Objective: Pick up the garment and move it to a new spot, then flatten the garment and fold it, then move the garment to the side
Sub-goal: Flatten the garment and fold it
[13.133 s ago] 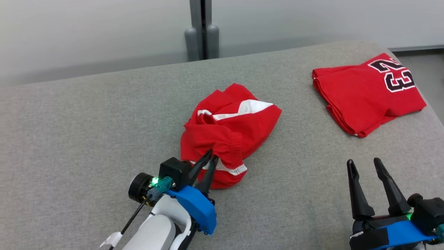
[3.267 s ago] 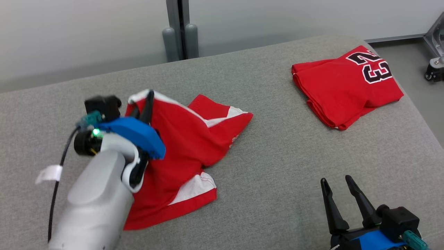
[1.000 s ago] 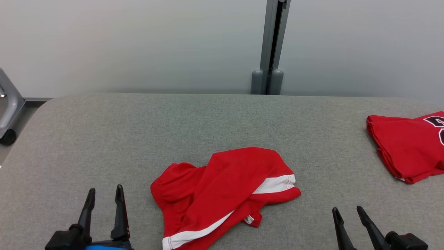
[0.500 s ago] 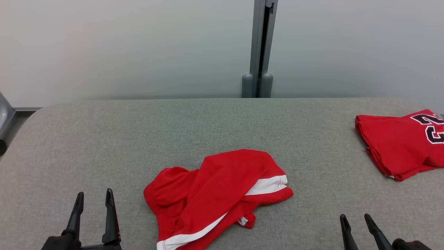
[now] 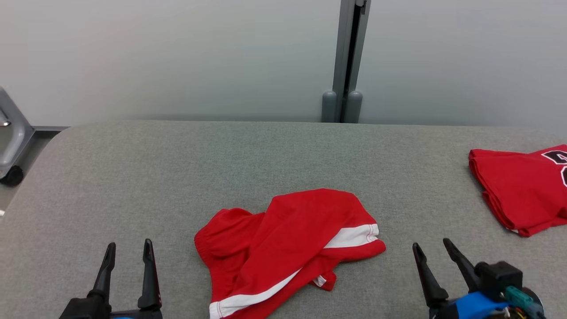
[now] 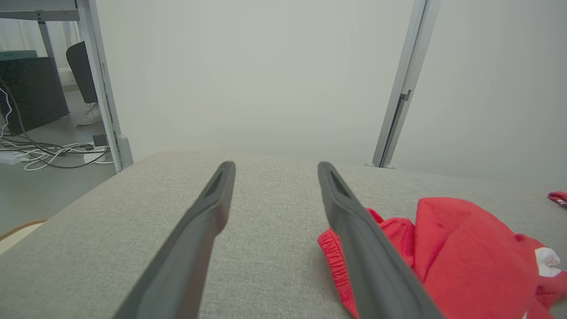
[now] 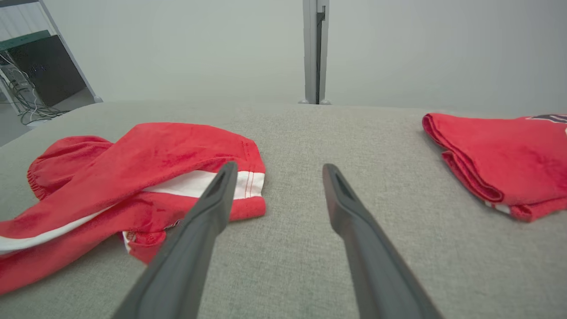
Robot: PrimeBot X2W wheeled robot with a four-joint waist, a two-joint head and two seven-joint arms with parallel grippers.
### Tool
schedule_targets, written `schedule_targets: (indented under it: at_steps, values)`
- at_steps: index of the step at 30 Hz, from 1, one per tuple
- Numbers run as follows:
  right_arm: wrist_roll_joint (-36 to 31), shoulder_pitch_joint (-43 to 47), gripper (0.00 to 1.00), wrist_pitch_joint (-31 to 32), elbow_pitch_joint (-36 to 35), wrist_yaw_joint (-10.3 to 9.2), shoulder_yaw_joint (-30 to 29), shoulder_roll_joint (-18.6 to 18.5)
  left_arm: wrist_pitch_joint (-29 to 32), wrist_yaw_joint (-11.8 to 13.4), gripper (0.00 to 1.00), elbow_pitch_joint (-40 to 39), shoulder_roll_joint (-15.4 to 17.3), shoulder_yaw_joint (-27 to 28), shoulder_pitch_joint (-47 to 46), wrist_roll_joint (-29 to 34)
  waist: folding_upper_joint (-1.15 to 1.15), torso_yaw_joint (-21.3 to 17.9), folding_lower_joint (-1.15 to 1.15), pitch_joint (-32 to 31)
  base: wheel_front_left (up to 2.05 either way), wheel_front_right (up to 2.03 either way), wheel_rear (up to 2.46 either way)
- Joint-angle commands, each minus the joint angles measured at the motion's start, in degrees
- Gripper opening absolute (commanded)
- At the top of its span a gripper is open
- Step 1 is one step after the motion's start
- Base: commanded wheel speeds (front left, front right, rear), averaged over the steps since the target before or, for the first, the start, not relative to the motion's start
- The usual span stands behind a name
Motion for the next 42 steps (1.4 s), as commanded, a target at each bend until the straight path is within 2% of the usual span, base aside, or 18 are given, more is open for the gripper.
schedule_targets:
  at_steps: [1,10,15,17,27,34,35,36,37,42]
  values:
    - [-0.1,-2.5,1.0,0.8,1.3,0.02,0.6,-0.9,-0.2,-0.4,1.0,0.1,-0.1,-0.2,-1.2,0.4,-0.01,0.9,0.0,0.5,0.0,0.0,0.0]
    - [0.3,-15.6,1.0,4.6,13.1,0.02,4.2,-4.4,-0.2,-1.0,1.0,0.5,-0.8,-2.1,-4.3,0.4,-0.01,5.8,0.0,4.9,0.0,0.0,0.0]
    - [0.8,-19.1,1.0,4.6,18.7,0.03,5.6,-5.3,-0.2,-1.1,1.0,0.8,-1.0,-2.9,-5.9,0.0,-0.01,7.9,0.0,6.8,0.0,0.0,0.0]
    - [1.4,-20.4,1.0,4.9,23.1,0.02,6.6,-5.8,-0.2,-1.2,1.0,0.9,-1.1,-3.5,-6.5,0.0,-0.01,9.1,0.0,7.6,0.0,0.0,0.0]
    - [4.1,-23.3,1.0,2.6,30.6,0.02,9.5,-6.2,-0.2,-1.3,1.0,1.0,-1.2,-4.3,-7.3,-0.9,-0.01,10.4,0.0,9.0,0.0,0.0,0.0]
    - [7.3,-26.4,1.0,1.2,33.2,0.03,14.4,-5.7,-0.2,-0.7,1.0,1.2,-1.2,-6.1,-8.5,-1.8,-0.01,10.8,0.0,10.3,0.0,0.0,0.0]
    - [7.8,-26.8,0.95,0.8,33.5,0.03,15.0,-5.5,-0.2,-0.6,1.0,1.2,-1.2,-6.2,-8.6,-1.9,-0.01,10.8,0.0,10.4,0.0,0.0,0.0]
    - [8.2,-27.3,0.14,0.2,33.6,0.03,15.6,-5.5,-0.2,-0.4,1.0,1.2,-1.2,-6.3,-8.7,-2.0,-0.01,10.8,0.0,10.4,0.0,0.0,0.0]
    - [8.3,-27.6,0.0,-0.4,33.8,0.03,16.1,-5.6,-0.2,-0.4,1.0,1.2,-1.2,-6.4,-8.7,-2.0,-0.01,10.8,0.0,10.5,0.0,0.0,0.0]
    - [9.3,-28.1,0.0,-4.3,34.1,0.02,17.7,-6.7,-0.2,0.0,1.0,1.3,-1.2,-6.0,-7.6,-2.3,-0.01,9.5,0.0,10.0,0.0,0.0,0.0]
